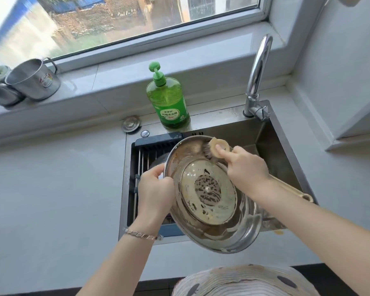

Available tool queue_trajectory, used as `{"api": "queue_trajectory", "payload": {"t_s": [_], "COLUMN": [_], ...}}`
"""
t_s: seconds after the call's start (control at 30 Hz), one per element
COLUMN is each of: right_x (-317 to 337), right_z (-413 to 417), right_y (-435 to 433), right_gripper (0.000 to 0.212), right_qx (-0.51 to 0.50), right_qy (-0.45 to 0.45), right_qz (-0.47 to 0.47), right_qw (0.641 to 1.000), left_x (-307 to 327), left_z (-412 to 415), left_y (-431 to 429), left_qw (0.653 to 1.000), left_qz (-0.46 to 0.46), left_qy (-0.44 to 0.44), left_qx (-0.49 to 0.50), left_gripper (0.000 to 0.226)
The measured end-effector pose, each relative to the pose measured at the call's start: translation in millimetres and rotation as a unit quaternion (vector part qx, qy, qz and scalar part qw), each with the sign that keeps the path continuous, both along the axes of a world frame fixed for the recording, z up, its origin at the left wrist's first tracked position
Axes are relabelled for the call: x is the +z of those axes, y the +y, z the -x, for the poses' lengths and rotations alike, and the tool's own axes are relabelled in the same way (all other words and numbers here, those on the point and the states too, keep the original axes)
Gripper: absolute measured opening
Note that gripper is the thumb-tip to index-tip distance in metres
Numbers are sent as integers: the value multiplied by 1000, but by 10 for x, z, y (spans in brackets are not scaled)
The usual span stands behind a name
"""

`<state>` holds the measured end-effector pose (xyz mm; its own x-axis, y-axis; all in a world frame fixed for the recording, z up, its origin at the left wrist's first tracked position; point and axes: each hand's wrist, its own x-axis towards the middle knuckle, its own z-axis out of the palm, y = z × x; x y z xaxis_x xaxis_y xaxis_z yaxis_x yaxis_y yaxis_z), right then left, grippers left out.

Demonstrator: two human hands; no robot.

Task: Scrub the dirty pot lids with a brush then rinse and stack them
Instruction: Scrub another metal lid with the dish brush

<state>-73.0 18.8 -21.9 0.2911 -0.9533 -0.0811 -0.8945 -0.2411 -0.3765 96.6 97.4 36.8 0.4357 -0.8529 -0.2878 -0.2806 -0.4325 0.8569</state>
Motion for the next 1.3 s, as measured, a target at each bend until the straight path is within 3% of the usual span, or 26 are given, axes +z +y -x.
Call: {"api": "queue_trajectory", "payload": {"t_s": [0.17, 0.27, 0.43, 0.53, 0.63, 0.7, 0.8, 0.87, 1.0, 1.07, 1.2, 1.3], "right_x": [73, -65, -203, -104, -149, -271, -361, -331, -254, -282, -348, -347], "right_z": [-269, -95, 143, -26, 10, 166, 324, 376, 522, 566, 512, 431], "right_y": [175, 25, 48, 44, -14, 3, 152, 224, 243, 235, 226, 172], "right_gripper": [57, 54, 59, 55, 47, 43, 43, 42, 50, 60, 75, 48], "right_qx": [125, 96, 68, 82, 12, -29, -5, -19, -202, -279, -377, -376], "right_qy": [-71, -63, 27, -34, -131, -127, -68, -100, -337, -351, -384, -434], "right_qz": [65, 114, 39, 29, 8, -47, -154, -191, -127, -123, -284, -381], "right_qw": [987, 987, 997, 996, 991, 990, 986, 976, 911, 885, 794, 725], "left_x": [-86, -20, 31, 20, 52, 63, 12, -42, -115, -157, -209, -232], "left_z": [109, 44, 3, 58, 10, -43, -100, -129, -157, -149, -101, -4], "left_y": [-35, -42, -1, 14, -24, -43, -46, -27, -6, -22, -56, -35], "left_qw": [998, 1000, 1000, 999, 1000, 998, 997, 997, 991, 987, 983, 983], "left_qz": [5, 11, 23, 13, 13, 23, 22, 12, -8, -10, -11, -29], "left_qy": [-53, -26, -16, -24, 1, 7, -22, -31, 1, 13, 50, 93], "left_qx": [-25, -2, -3, -24, 17, 52, 68, 76, 135, 157, 178, 158], "left_gripper": [31, 36, 39, 40, 45, 43, 27, 27, 38, 33, 32, 30]}}
